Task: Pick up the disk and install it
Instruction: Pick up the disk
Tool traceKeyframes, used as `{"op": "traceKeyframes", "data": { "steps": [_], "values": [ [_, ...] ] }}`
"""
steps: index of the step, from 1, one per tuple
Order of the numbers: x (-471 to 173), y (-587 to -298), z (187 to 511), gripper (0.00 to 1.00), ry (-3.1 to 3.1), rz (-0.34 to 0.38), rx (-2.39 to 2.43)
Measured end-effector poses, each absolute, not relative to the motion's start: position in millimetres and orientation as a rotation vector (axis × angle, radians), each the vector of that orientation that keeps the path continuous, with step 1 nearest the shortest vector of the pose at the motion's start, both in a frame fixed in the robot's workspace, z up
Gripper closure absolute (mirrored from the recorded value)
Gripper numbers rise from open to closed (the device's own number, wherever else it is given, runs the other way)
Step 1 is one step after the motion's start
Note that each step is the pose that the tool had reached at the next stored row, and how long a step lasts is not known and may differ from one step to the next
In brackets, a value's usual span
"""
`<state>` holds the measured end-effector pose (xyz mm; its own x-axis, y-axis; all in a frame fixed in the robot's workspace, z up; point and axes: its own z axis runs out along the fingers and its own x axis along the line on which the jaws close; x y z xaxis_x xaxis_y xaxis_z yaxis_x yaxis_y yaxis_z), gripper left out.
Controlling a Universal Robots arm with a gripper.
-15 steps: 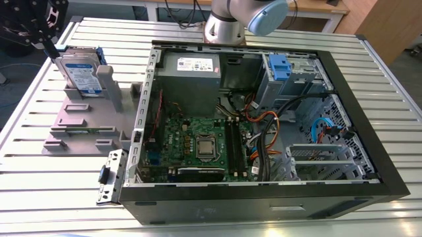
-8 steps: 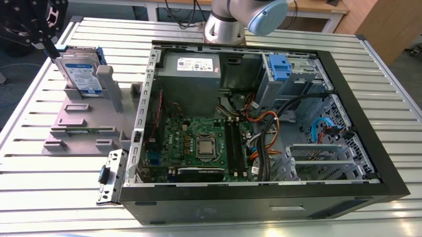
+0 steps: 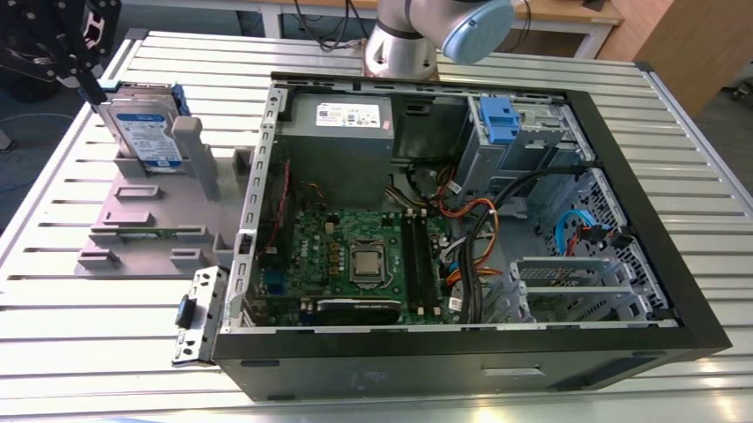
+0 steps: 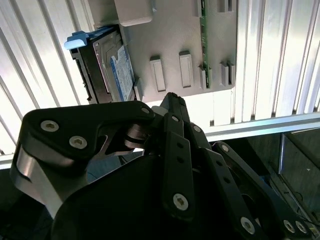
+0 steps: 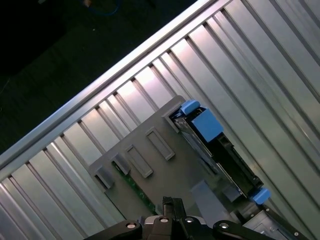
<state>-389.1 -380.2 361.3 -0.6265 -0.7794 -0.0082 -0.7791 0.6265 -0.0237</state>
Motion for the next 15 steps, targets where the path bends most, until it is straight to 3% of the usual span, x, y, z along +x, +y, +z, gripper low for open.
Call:
{"op": "traceKeyframes", "data": {
  "steps": [15],
  "values": [
    [-389.1, -380.2, 361.3, 0.89, 2.800, -0.028, -1.385]
  ]
}}
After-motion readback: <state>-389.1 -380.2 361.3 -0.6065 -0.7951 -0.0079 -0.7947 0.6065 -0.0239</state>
